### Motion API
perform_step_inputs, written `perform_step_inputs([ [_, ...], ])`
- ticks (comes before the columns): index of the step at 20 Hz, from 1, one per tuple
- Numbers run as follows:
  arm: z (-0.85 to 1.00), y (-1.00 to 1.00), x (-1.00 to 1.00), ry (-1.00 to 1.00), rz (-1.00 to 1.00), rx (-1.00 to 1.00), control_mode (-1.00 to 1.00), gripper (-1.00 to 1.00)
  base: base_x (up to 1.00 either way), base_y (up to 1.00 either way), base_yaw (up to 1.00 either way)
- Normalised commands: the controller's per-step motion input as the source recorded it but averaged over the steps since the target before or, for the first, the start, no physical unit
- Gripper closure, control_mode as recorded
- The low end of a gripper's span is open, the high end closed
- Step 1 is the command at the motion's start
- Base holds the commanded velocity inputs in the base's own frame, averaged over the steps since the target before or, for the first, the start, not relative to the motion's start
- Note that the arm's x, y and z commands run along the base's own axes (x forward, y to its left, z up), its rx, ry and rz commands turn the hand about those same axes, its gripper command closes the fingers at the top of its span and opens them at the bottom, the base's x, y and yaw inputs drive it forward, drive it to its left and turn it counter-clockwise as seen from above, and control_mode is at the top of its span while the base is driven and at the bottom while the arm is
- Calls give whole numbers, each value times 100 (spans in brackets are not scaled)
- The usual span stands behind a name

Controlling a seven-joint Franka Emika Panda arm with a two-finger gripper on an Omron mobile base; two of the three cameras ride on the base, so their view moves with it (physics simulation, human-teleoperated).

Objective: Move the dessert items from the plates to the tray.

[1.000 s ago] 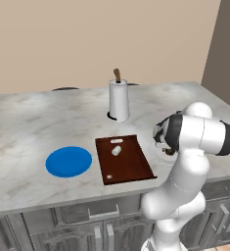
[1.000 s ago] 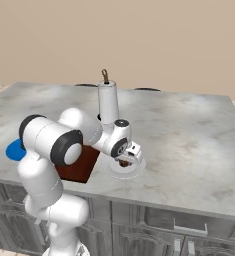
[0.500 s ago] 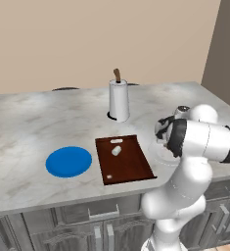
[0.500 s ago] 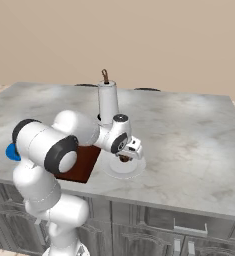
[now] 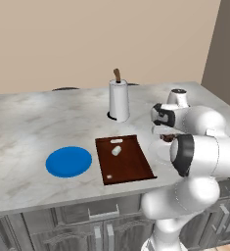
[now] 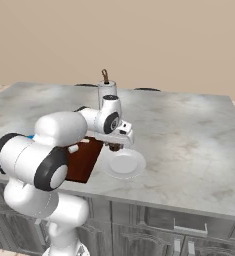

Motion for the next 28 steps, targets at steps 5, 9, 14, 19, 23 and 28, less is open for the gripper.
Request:
perform_step_inputs([
  [5,0,65,-19,-7,3,-3,-100,100,0,0,0],
  [9,-8,75,-22,-6,0,-1,-100,100,0,0,0],
  [14,-30,71,-28,-2,0,0,-100,100,0,0,0],
  [19,-20,56,-1,0,0,0,-100,100,0,0,0],
  [23,-27,30,0,0,5,0,-100,100,0,0,0],
  [28,-41,29,0,0,8,0,-100,100,0,0,0],
])
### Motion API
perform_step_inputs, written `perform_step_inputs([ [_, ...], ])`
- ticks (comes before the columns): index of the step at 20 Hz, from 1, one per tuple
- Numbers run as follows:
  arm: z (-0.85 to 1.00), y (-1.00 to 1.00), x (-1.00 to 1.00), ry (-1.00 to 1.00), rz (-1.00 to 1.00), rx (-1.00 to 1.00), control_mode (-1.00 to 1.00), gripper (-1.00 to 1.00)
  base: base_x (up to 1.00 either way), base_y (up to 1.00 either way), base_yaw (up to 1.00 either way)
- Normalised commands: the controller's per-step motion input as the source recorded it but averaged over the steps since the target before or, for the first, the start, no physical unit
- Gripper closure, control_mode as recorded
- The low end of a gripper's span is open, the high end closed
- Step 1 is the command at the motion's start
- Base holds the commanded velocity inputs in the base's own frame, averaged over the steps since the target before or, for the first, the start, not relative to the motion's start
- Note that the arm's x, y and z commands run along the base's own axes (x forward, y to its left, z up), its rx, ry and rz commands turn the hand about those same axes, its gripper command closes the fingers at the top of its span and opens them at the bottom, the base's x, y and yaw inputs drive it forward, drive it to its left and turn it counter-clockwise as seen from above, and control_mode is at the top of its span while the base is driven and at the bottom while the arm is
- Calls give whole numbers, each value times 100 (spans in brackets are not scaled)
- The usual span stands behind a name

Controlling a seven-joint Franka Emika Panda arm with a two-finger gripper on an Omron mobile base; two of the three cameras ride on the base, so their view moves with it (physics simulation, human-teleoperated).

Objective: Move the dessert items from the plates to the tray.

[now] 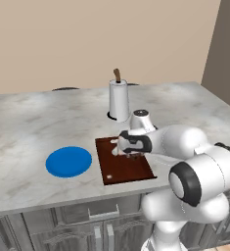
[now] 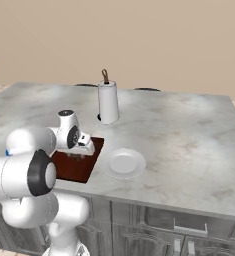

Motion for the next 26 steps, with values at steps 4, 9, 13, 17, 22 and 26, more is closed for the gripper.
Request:
perform_step_inputs([
  [4,-40,13,0,0,8,0,-100,100,0,0,0],
  [9,-26,0,0,-2,7,0,-100,100,0,0,0],
  [13,-37,0,0,-3,7,0,-100,100,0,0,0],
  [17,-56,5,-5,-2,6,1,-100,100,0,0,0],
  [22,-24,4,-5,-3,4,0,-100,-100,0,0,0],
  [26,27,3,-7,3,0,1,-100,-100,0,0,0],
])
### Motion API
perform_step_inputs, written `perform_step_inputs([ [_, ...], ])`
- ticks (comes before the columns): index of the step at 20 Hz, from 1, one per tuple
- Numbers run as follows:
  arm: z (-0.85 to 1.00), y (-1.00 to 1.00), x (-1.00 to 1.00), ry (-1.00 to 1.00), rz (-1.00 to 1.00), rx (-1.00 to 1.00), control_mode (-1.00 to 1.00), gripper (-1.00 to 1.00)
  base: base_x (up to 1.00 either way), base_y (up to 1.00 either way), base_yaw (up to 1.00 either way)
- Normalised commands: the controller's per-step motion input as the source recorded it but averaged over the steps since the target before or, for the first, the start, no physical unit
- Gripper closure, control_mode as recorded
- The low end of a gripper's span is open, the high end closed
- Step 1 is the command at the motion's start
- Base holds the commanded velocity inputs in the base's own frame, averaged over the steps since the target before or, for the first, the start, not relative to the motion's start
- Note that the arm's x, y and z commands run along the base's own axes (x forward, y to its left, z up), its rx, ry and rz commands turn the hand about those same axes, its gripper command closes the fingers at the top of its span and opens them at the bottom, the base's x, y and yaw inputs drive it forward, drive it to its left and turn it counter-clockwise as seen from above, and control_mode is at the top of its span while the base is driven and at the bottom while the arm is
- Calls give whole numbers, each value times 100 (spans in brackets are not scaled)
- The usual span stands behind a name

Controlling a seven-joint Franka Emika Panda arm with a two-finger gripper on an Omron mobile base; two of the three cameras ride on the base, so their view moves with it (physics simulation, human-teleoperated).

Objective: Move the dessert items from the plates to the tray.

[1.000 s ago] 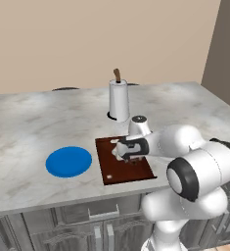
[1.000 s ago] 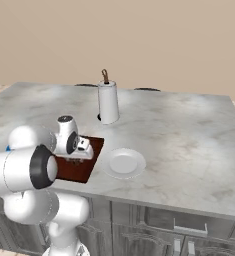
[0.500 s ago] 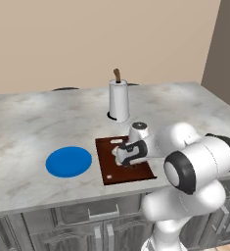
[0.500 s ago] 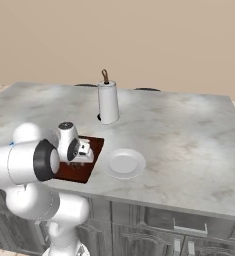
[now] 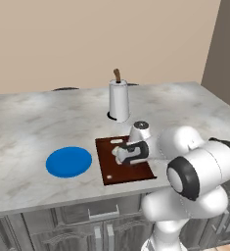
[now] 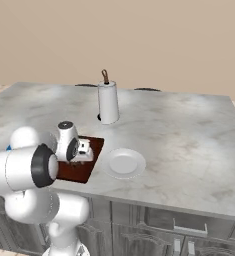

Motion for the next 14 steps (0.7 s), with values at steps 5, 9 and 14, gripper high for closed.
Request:
perform_step_inputs([
  [5,66,4,0,8,0,0,-100,-100,0,0,0],
  [9,100,0,-1,11,-4,0,-100,-100,0,0,0],
  [14,100,0,-8,13,-2,0,-100,-100,0,0,0],
])
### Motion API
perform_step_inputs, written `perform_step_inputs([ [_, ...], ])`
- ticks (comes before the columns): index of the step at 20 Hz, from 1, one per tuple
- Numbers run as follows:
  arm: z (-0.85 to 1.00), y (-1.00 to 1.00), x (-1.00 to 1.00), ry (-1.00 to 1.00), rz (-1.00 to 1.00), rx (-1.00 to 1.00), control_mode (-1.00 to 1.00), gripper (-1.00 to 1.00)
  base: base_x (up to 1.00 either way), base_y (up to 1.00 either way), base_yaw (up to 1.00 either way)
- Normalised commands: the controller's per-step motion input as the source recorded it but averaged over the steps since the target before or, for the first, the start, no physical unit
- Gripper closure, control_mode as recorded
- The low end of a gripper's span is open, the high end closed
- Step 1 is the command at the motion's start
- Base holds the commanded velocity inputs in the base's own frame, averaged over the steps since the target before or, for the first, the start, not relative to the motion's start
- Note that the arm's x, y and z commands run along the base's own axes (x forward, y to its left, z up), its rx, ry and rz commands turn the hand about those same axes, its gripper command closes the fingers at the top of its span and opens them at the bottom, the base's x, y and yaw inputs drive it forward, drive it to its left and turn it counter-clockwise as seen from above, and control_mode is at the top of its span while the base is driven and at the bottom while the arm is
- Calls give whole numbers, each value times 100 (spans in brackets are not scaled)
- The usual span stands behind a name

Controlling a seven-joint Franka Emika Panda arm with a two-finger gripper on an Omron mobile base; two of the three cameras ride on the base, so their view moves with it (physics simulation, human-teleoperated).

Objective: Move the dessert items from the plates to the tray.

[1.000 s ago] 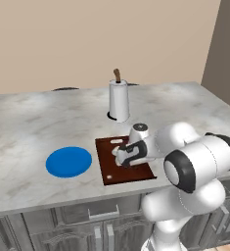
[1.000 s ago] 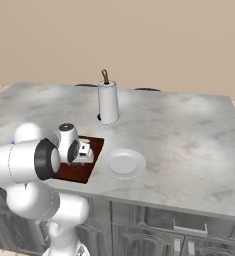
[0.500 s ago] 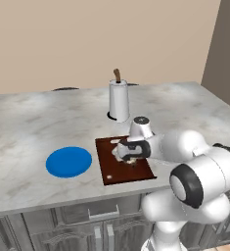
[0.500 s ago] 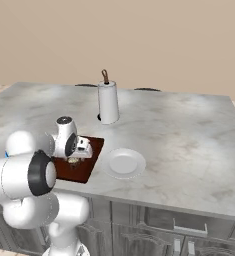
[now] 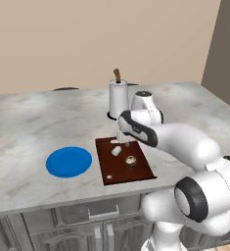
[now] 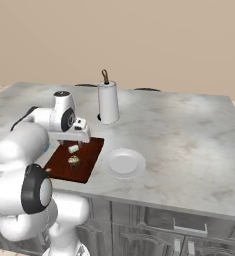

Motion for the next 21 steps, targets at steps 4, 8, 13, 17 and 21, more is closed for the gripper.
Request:
perform_step_inputs([
  [4,75,-8,-51,-5,-1,0,-100,-100,0,0,0],
  [8,41,-17,-81,-33,0,-1,-100,-100,0,0,0],
  [13,58,-36,-70,-29,0,0,-100,-100,0,0,0],
  [17,73,-22,-62,-9,0,9,-100,-100,0,0,0],
  [21,61,-1,-82,-1,-1,14,-100,-100,0,0,0],
])
